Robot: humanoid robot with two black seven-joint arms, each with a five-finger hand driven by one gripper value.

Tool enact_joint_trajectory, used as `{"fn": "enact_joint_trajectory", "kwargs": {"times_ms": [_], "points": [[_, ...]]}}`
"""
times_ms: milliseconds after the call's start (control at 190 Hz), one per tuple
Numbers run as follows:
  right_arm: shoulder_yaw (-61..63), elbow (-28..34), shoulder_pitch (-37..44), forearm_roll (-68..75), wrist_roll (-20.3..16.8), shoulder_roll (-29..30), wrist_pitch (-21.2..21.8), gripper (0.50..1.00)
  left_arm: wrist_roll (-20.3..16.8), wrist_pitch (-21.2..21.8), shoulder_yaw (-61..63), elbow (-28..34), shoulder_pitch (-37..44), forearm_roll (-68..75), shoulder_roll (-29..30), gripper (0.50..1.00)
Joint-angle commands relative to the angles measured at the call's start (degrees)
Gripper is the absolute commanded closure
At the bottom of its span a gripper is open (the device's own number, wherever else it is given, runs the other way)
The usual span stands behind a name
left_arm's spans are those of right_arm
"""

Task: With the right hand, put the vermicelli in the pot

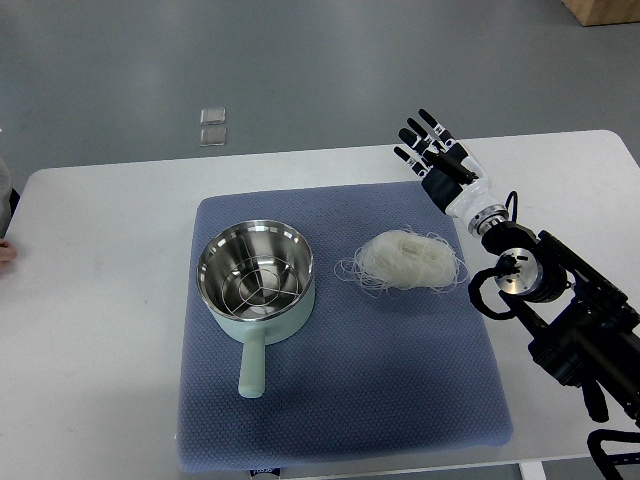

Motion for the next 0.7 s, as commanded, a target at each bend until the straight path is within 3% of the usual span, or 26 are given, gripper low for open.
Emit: {"fn": "enact_joint_trajectory", "kwargs": {"times_ms": [0, 237, 364, 449, 549, 628, 697], "points": [[0.0, -0.1, 0.0, 0.0, 0.0, -0.1, 0.0, 0.572, 0.0, 0.0, 0.0, -0.1, 0.0, 0.0, 0.0, 0.5], [-1.5, 0.2, 1.0, -0.7, -0.3, -0.9, 0.7, 0.572, -0.1, 0.0, 0.0, 0.0, 0.0, -0.1, 0.0, 0.5], [-10.4, 0.3, 5.8, -12.4, -0.7, -5.6, 0.9, 0.572, -0.1, 0.0, 0.0, 0.0, 0.0, -0.1, 0.0, 0.5], [-24.9, 0.2, 13.4, -24.9, -1.9, -11.9, 0.9, 0.572, -0.1, 0.0, 0.0, 0.0, 0.0, 0.0, 0.0, 0.5], [-41.6, 0.2, 24.4, -30.4, -2.3, -18.0, 1.8, 0.572, -0.1, 0.0, 0.0, 0.0, 0.0, -0.1, 0.0, 0.5], [-53.7, 0.4, 34.9, -31.4, -3.1, -21.9, 5.7, 0.572, -0.1, 0.0, 0.0, -0.1, 0.0, -0.1, 0.0, 0.5], [-67.8, 1.5, 46.0, -32.8, -6.5, -24.1, 10.7, 0.572, -0.1, 0.0, 0.1, -0.1, 0.0, 0.0, 0.0, 0.5]]}}
